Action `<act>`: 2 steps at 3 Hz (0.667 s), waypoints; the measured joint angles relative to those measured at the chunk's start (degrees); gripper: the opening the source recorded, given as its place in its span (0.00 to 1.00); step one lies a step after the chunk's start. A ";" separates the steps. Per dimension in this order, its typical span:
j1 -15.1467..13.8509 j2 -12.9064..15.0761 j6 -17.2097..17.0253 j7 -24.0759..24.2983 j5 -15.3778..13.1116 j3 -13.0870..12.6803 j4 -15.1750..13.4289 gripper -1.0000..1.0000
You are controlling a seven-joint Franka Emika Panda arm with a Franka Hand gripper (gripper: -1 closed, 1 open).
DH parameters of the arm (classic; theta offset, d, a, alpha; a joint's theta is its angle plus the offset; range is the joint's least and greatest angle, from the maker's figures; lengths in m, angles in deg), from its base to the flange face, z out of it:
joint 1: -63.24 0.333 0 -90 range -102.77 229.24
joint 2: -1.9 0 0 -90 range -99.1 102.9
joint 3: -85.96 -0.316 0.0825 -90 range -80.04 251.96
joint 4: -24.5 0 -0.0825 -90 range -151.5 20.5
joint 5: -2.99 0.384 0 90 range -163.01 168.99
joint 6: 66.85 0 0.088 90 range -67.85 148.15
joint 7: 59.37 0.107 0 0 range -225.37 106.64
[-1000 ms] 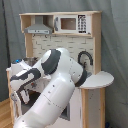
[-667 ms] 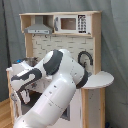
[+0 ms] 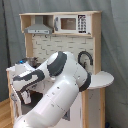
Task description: Play with the kitchen
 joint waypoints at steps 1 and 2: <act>2.02 3.95 -3.03 0.34 0.02 2.34 0.01 0.00; 3.79 6.94 -6.75 2.65 1.26 2.43 0.01 0.00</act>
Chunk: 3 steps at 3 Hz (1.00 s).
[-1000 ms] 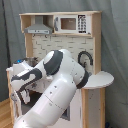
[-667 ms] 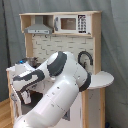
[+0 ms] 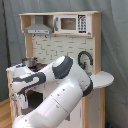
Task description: Play with the kitchen
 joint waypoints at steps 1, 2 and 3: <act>2.60 1.07 -0.96 4.92 0.55 0.04 0.00 0.00; 4.26 1.13 -0.99 11.18 0.62 0.04 0.00 0.00; 5.64 1.13 -0.98 17.00 0.62 0.02 0.00 0.00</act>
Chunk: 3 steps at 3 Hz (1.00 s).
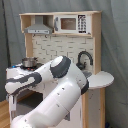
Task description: Play with the kitchen
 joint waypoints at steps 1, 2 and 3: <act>1.82 0.00 0.01 5.90 -0.01 -0.05 0.19 0.00; 4.35 0.00 0.01 11.50 -0.01 -0.04 0.58 0.00; 7.21 0.00 0.01 16.65 -0.03 0.03 1.02 0.00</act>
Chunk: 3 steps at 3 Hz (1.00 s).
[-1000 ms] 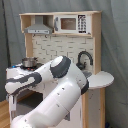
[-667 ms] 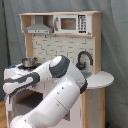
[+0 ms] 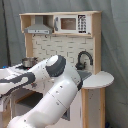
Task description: Play with the kitchen
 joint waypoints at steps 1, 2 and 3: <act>3.09 0.00 0.00 5.08 -0.03 0.49 0.64 0.00; 3.55 -0.09 -3.45 10.36 -0.05 -1.74 0.61 0.00; 3.34 -0.09 -7.86 14.32 -0.02 -5.48 0.23 0.00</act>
